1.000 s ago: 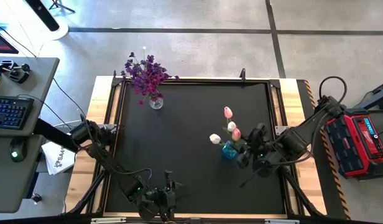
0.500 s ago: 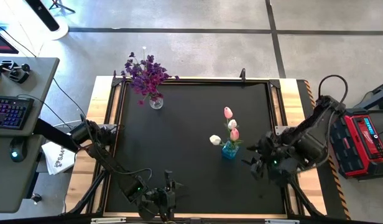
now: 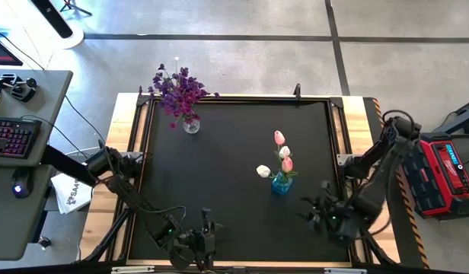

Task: Sort flowers into vase by color
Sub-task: Move the transparent blue vase to the top right of the table

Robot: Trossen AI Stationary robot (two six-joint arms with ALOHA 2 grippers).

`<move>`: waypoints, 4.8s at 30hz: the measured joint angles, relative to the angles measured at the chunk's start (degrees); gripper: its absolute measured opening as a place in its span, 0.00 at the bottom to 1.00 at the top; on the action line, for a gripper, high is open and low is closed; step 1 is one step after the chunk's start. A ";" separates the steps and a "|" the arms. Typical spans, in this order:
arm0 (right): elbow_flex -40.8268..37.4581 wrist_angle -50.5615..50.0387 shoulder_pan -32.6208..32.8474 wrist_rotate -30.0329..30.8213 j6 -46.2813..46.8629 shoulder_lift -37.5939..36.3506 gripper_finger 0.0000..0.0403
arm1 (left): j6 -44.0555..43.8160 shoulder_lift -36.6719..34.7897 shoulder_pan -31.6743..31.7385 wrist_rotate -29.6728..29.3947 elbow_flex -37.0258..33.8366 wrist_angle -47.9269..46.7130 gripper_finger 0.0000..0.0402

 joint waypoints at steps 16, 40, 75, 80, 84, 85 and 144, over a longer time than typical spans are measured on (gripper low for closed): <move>-13.62 13.48 -11.63 -8.41 -7.07 -0.42 0.65 | -0.02 0.00 1.18 0.00 0.00 -0.02 0.39; -8.65 4.27 -13.98 0.43 -15.75 -3.19 0.75 | -0.95 0.00 2.27 1.11 0.00 -0.07 0.39; -10.79 16.25 -20.57 -1.36 -27.26 1.55 0.56 | -2.56 -0.02 3.30 7.54 -0.01 -0.04 0.39; -10.79 16.47 -20.53 -1.36 -27.26 1.51 0.40 | -2.56 -0.07 3.30 7.54 0.00 -0.04 0.39; -10.79 16.21 -20.54 -1.19 -27.35 0.87 0.27 | -2.56 -0.09 3.30 7.54 0.00 -0.04 0.39; -10.79 15.99 -20.55 -1.29 -27.36 0.50 0.25 | -2.56 -0.09 3.30 7.54 0.00 -0.04 0.39; 34.44 -5.50 -59.60 -42.04 -87.16 38.97 0.72 | -43.33 -17.27 14.98 10.60 -19.96 -48.61 0.39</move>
